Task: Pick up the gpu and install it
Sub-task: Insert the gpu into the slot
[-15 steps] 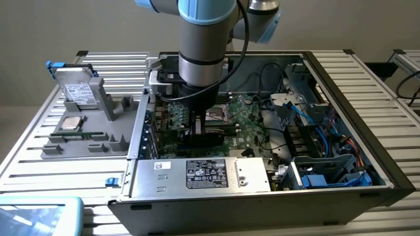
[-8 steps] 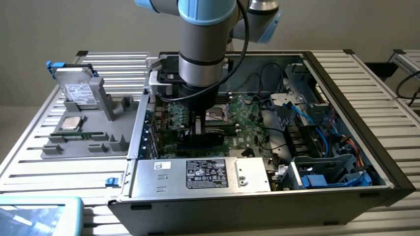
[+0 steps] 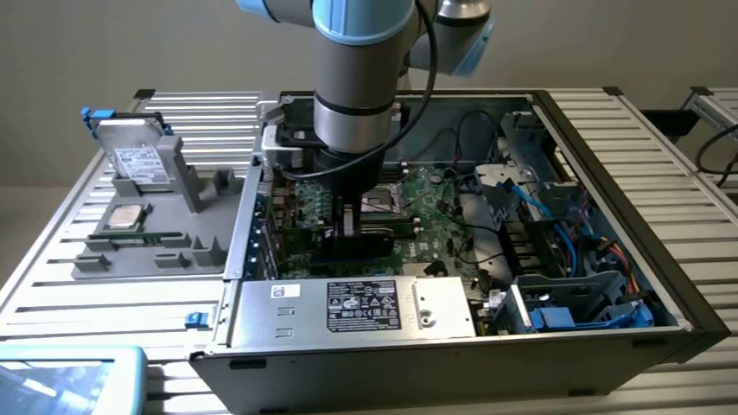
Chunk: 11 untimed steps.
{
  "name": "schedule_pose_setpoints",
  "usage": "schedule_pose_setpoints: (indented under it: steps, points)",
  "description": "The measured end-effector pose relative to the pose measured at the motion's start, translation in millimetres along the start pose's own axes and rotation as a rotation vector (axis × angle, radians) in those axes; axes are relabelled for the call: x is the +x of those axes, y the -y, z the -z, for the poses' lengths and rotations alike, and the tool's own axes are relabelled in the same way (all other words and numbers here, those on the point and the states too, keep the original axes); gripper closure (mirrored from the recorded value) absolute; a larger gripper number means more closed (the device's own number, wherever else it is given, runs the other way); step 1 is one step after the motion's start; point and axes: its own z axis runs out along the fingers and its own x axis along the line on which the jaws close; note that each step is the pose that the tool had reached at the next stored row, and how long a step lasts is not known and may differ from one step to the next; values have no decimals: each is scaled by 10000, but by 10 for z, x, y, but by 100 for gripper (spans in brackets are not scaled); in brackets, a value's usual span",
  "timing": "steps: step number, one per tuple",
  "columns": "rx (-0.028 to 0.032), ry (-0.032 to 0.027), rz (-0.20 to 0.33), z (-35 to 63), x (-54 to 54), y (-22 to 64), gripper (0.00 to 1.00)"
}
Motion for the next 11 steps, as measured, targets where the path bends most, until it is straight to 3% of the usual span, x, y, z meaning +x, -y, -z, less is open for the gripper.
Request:
schedule_pose_setpoints:
  steps: [1,3,11]
  points:
    - [24,-2,0,9,0,1,57]
    - [83,-3,1,53,1,4,57]
    - [91,-24,-2,405,8,-20,57]
